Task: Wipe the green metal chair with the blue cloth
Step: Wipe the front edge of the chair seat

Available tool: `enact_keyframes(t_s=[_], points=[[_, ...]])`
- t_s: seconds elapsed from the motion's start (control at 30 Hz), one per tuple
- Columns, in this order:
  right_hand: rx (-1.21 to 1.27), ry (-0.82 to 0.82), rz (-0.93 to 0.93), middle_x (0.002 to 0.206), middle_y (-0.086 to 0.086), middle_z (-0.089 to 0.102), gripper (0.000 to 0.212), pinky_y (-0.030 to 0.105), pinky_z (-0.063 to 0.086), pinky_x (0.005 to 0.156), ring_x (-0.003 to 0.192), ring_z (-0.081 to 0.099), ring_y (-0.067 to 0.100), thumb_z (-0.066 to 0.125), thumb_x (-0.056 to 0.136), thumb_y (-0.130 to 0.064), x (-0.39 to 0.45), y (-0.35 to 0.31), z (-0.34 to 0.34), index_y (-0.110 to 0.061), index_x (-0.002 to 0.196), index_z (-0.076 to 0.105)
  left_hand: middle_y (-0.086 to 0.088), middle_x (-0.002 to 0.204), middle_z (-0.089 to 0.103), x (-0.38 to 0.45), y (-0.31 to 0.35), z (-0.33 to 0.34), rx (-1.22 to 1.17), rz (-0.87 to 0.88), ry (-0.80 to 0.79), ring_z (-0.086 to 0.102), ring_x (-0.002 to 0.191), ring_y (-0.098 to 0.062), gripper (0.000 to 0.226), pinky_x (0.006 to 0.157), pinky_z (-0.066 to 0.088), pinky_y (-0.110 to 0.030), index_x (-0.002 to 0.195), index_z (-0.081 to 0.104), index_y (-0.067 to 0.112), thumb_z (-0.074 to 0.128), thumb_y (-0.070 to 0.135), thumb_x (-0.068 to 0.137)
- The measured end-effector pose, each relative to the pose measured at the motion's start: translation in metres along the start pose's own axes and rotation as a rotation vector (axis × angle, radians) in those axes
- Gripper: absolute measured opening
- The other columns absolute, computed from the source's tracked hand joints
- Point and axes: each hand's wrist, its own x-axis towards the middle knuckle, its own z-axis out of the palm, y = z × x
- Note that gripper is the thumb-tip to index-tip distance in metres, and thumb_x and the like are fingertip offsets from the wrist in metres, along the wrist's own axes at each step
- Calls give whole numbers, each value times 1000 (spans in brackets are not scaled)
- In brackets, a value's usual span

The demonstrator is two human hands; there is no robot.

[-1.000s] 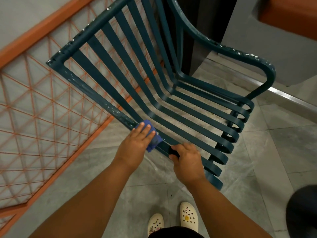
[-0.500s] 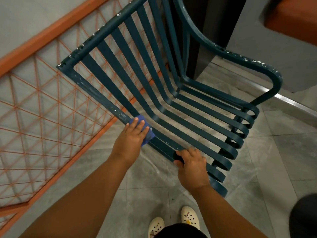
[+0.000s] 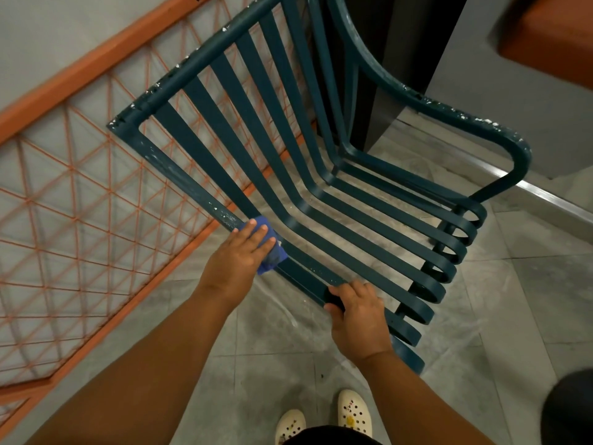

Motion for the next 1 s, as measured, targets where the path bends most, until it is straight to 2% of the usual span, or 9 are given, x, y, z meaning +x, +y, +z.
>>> enact_keyframes(t_s=[0.07,0.1,0.23,0.37,0.5,0.63,0.73,0.83,1.0], points=[[-6,13,-6,102,0,62,24,38,47,91,99,54,20,68,87,-26,0,0,1,-19,109,67,-19,128,59,-1,0,5,4,-52,43,52,121,-39,84,114,12,-39,122,61,2,84,-13,43],[-12,24,-12,101,0,63,23,38,49,89,97,55,20,69,85,-25,0,1,2,-19,108,68,-20,129,57,-1,3,6,-19,-77,62,49,123,-39,86,114,12,-40,125,58,2,83,-14,44],[-30,59,-33,95,0,63,24,38,50,83,91,56,20,74,81,-23,1,1,4,-18,104,69,-17,132,56,-5,34,7,-121,-42,50,48,125,-38,98,99,38,-56,130,43,8,84,-13,43],[-43,69,-47,90,-2,62,25,36,52,76,85,55,18,77,77,-21,1,2,3,-18,100,69,-11,136,54,-16,63,8,-154,93,30,47,127,-32,91,113,26,-45,130,54,11,87,-5,47],[-27,56,-50,92,-2,61,25,35,51,79,87,54,17,75,79,-22,1,2,4,-19,103,68,-10,132,58,-11,50,-1,-148,103,15,52,124,-30,90,99,41,-44,126,60,11,90,-2,41],[-49,37,-74,92,-1,62,24,36,51,80,88,55,19,74,80,-23,2,3,3,-18,102,67,-15,125,62,-5,38,-5,-133,5,-14,56,118,-35,94,92,45,-49,123,59,7,89,-5,35],[-118,1,-139,88,-1,61,22,34,52,77,84,57,18,74,79,-27,5,5,-1,-19,97,66,-14,127,61,-5,53,-4,-176,-3,-46,52,122,-35,87,96,43,-51,121,63,9,90,-2,39],[-137,-27,-165,88,-2,59,19,33,52,77,82,55,17,70,80,-29,9,6,-2,-20,95,64,-11,133,56,-9,65,-4,-198,108,-45,48,127,-33,84,102,39,-51,127,59,12,87,-2,49],[-129,-96,-132,95,-5,54,18,31,45,88,90,49,14,59,88,-38,10,3,-4,-25,100,59,-10,134,56,-10,59,-6,-208,158,-57,50,126,-31,83,101,42,-46,129,57,13,87,1,52]])
